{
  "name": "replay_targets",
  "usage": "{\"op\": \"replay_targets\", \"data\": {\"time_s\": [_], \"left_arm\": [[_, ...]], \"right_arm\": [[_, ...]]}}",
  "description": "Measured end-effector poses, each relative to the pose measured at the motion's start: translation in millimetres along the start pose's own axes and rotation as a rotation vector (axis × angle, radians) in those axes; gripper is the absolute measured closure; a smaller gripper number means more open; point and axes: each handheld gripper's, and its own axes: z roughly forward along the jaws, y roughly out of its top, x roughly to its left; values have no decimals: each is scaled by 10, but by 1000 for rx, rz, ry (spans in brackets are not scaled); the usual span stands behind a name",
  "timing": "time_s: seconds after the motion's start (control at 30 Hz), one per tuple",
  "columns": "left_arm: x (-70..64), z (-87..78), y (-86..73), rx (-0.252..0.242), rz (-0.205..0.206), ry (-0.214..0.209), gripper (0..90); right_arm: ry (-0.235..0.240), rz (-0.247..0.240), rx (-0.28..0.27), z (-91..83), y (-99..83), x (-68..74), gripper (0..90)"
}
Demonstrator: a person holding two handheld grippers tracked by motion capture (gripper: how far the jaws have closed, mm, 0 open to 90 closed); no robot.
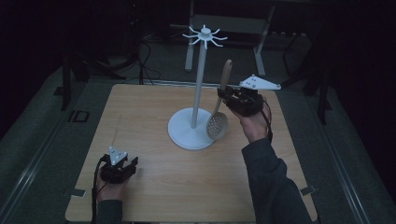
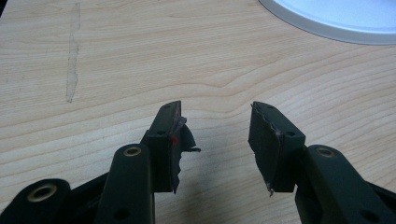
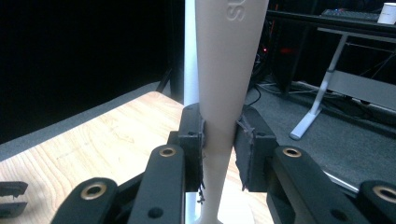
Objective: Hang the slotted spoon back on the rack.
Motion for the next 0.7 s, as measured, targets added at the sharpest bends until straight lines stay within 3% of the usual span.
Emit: {"op": "replay_targets", "data": {"time_s": [0.7], "left_arm": [[8, -4, 1, -4, -8, 3, 542]], "right_arm": [[3, -1, -15, 76, 184, -1, 737]]}}
